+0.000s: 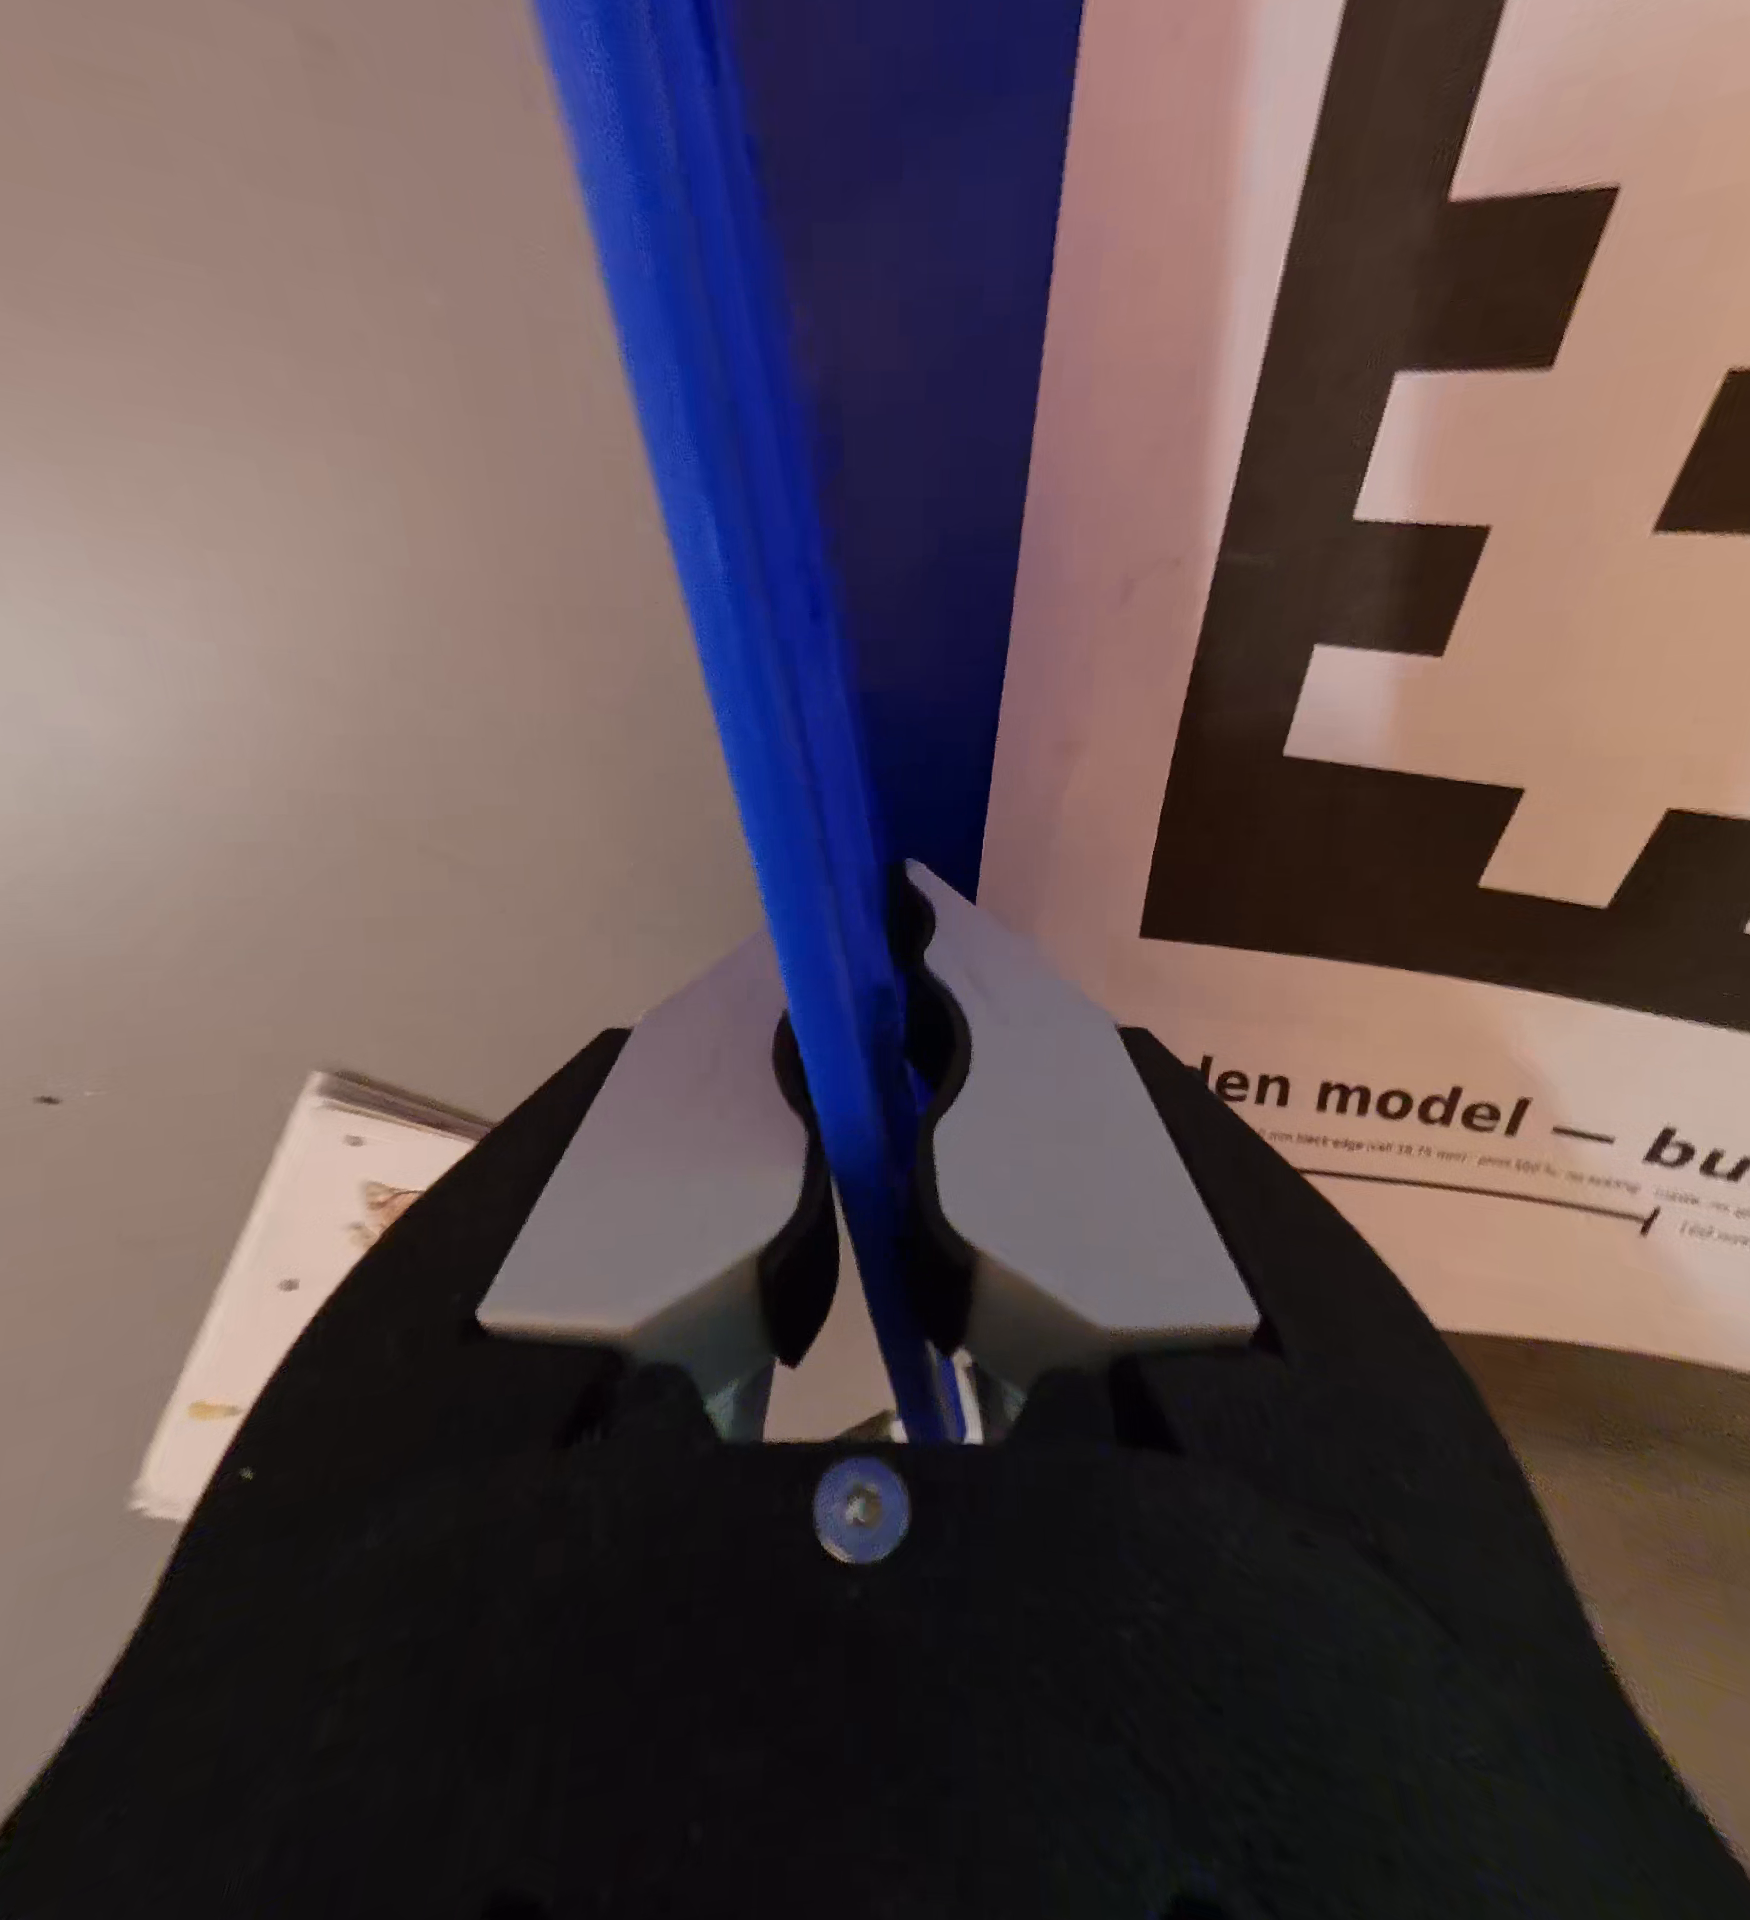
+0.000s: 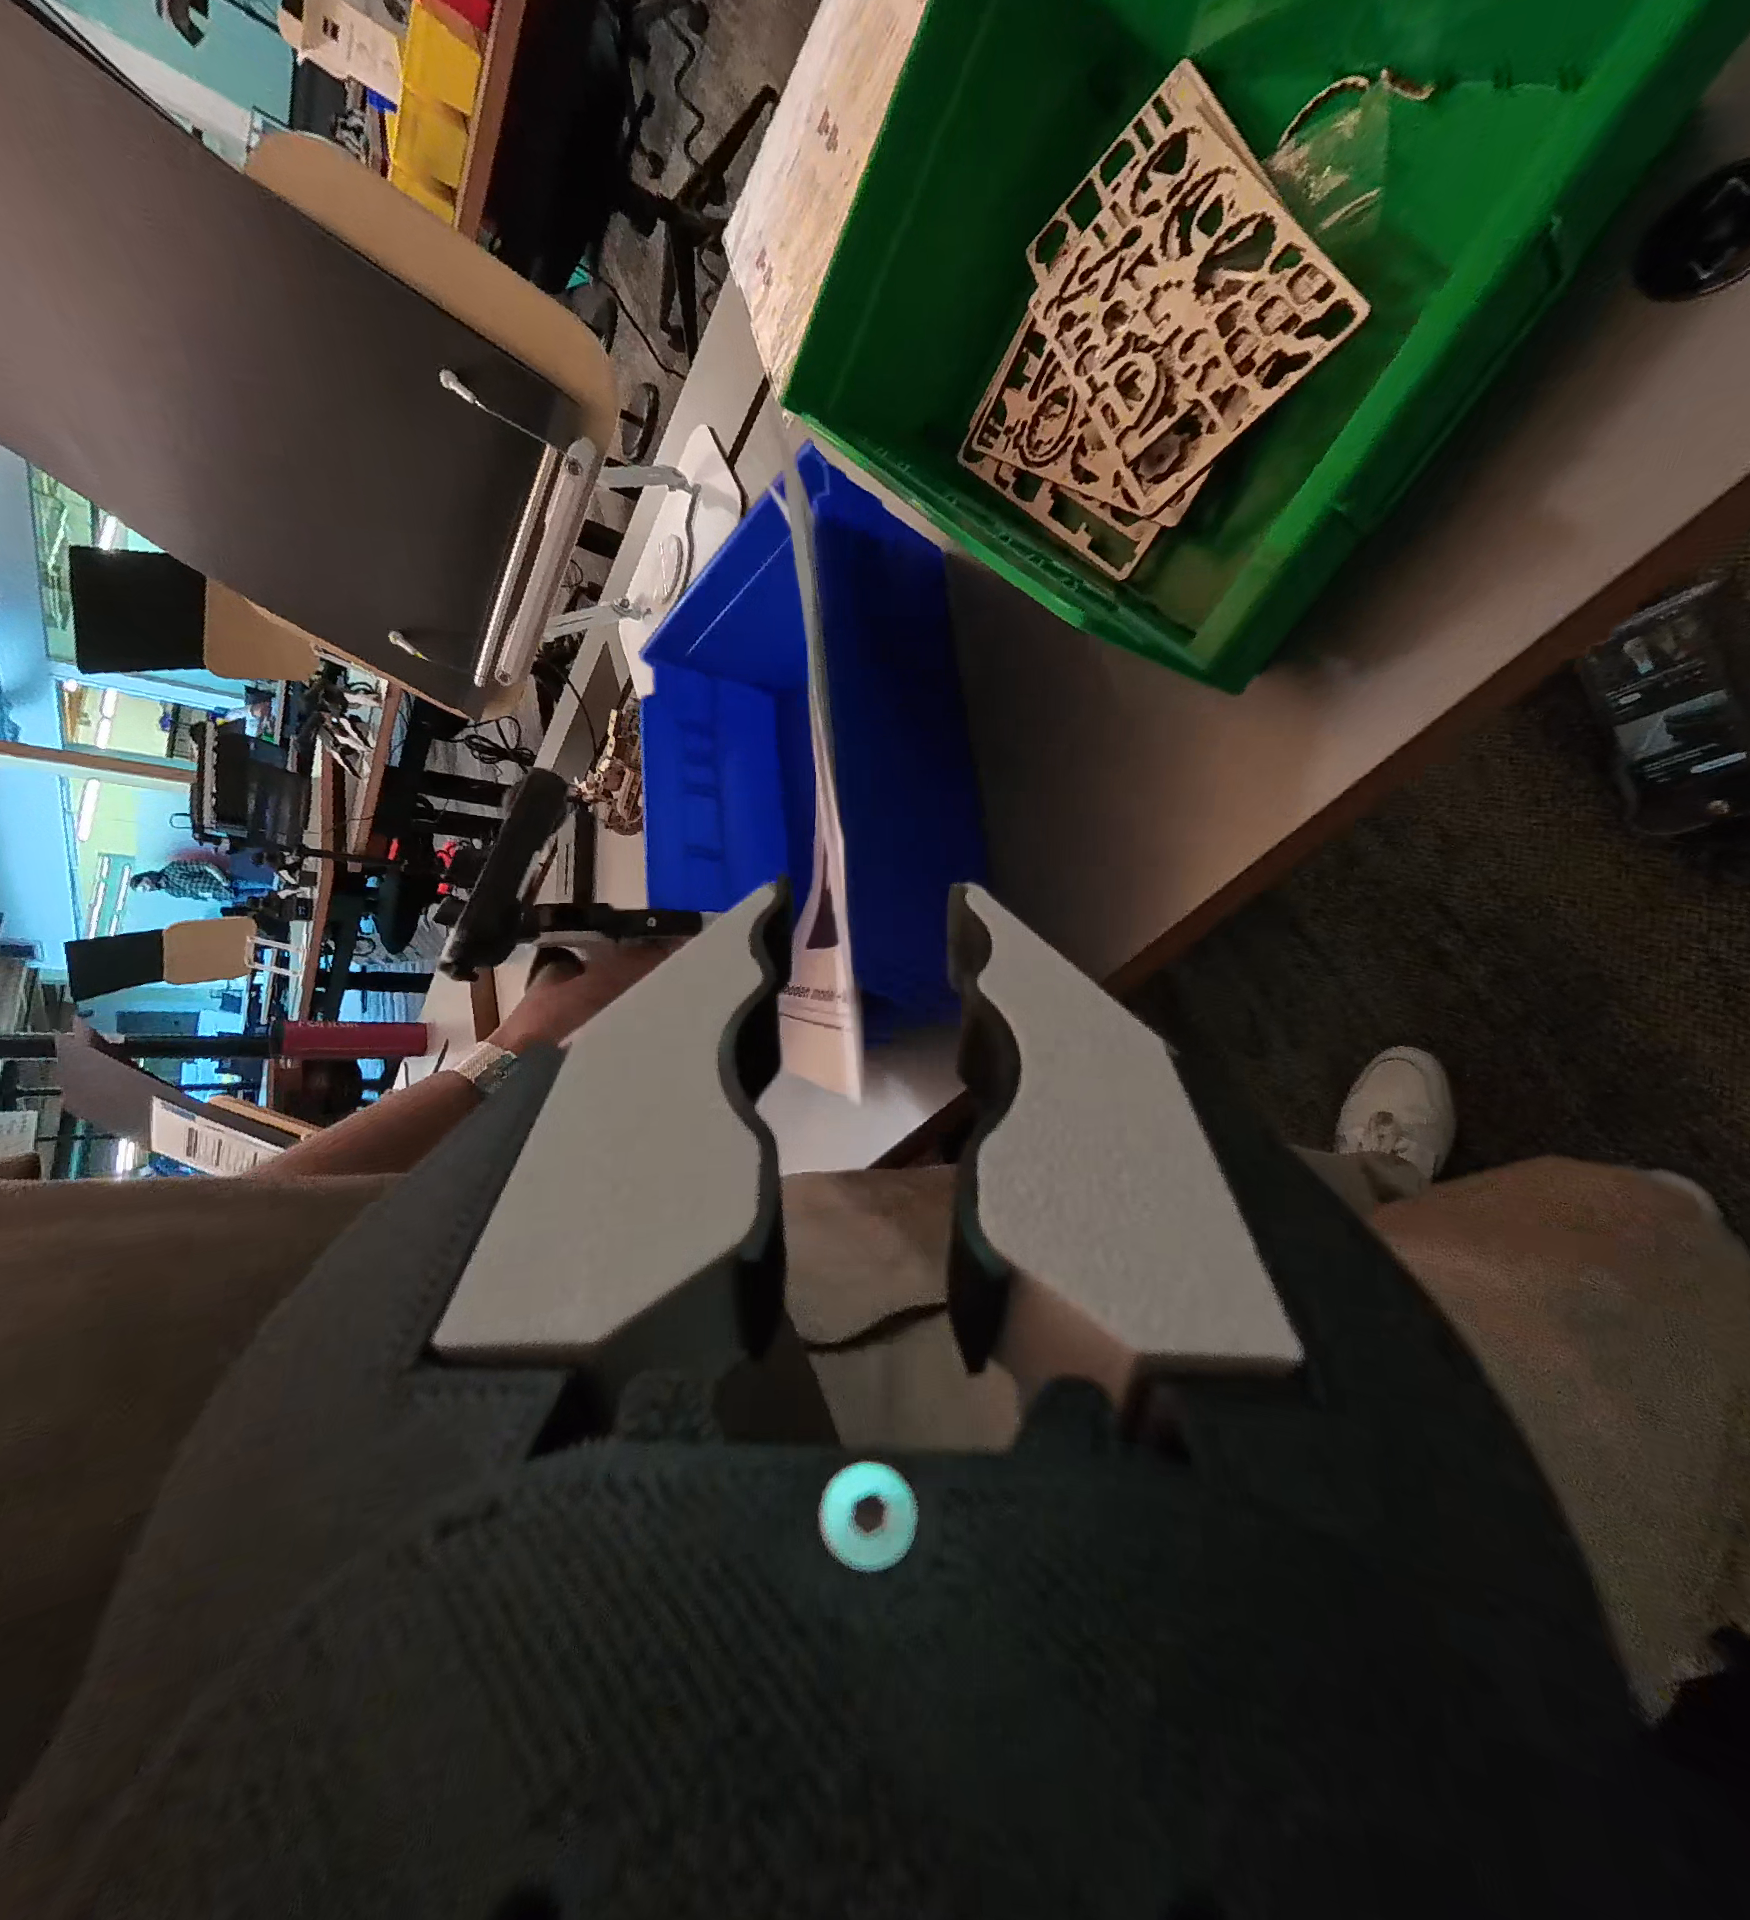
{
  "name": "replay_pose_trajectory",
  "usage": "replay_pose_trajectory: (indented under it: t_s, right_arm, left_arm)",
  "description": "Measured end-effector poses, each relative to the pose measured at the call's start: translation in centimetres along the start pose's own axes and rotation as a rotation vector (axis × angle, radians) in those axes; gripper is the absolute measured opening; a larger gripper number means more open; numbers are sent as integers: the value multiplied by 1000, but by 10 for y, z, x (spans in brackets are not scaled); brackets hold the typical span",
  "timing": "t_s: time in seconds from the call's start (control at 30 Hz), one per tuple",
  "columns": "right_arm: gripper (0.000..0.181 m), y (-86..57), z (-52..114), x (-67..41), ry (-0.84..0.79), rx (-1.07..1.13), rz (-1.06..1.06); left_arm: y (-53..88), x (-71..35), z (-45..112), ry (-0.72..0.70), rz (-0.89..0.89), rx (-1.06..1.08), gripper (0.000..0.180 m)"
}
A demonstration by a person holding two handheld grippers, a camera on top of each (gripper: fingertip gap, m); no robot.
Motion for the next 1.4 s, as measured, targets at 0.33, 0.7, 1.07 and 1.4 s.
replay_pose_trajectory:
  t_s: [0.33, 0.7, 1.07, 1.4]
  right_arm:
    - [27, -44, 8, -80, 30, -88, -11]
    - [25, -66, 48, -305, -137, -236, -106]
    - [22, -133, 118, -456, -115, -72, -112]
    - [18, -357, 160, -565, 77, 138, -92]
  left_arm:
    - [13, -25, -42, -61, -114, -53, 0]
    - [-71, -56, -154, -199, -362, 75, 0]
    - [-119, -133, -189, -195, -281, 16, 0]
    - [-266, -273, -160, -199, -452, -37, 0]
Point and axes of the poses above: each gripper's, where its closed fingertips meet, z out along the fingers, x out of its underside, y = z × x across the jaws, the point moved 6 cm from there along -z, back along the fingers, and after that the axes turned 3 degrees about -y, right-handed, at the moved point
